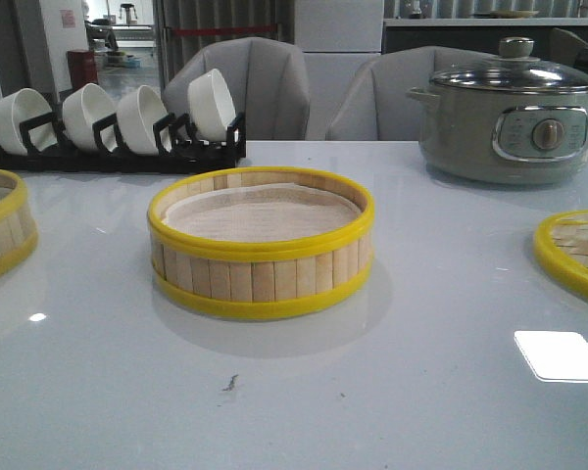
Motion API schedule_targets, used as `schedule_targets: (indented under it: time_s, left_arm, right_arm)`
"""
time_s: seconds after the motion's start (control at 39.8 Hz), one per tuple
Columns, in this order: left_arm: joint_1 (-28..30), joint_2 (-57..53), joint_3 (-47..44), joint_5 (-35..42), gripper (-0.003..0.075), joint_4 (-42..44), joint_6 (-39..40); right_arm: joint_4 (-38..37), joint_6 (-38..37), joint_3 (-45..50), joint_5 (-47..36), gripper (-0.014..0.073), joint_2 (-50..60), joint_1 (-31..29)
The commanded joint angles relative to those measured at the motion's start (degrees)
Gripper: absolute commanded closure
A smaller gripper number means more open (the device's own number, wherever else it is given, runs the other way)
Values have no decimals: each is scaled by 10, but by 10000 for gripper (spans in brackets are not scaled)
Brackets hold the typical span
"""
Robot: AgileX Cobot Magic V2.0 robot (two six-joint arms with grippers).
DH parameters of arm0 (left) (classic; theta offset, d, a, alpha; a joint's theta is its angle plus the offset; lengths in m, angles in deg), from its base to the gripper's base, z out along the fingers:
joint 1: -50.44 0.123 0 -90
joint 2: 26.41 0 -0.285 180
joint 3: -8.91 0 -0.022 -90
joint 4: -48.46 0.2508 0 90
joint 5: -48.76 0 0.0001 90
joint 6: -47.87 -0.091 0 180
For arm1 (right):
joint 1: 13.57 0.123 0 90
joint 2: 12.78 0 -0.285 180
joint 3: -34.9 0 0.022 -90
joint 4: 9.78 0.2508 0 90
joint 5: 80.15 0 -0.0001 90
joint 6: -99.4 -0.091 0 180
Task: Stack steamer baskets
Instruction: 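Move the left gripper down to the rim of the nearby steamer basket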
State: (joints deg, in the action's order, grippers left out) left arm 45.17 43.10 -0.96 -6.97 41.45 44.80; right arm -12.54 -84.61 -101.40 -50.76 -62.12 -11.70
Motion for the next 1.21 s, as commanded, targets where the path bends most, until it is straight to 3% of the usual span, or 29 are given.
schedule_targets:
  time_s: [0.0,0.1,0.88,1.18]
  left_arm:
    - [-1,7,20,30,225,-20,-3]
    - [-1,28,20,27,107,-36,-3]
    - [-1,313,23,222,122,-35,-3]
    - [-1,411,100,232,122,-33,-3]
  right_arm:
    - [-10,3,-23,-46,242,0,0]
    - [-10,3,-23,-45,265,0,0]
    - [-10,2,-22,-45,281,0,0]
    - [-10,2,-21,-46,281,0,0]
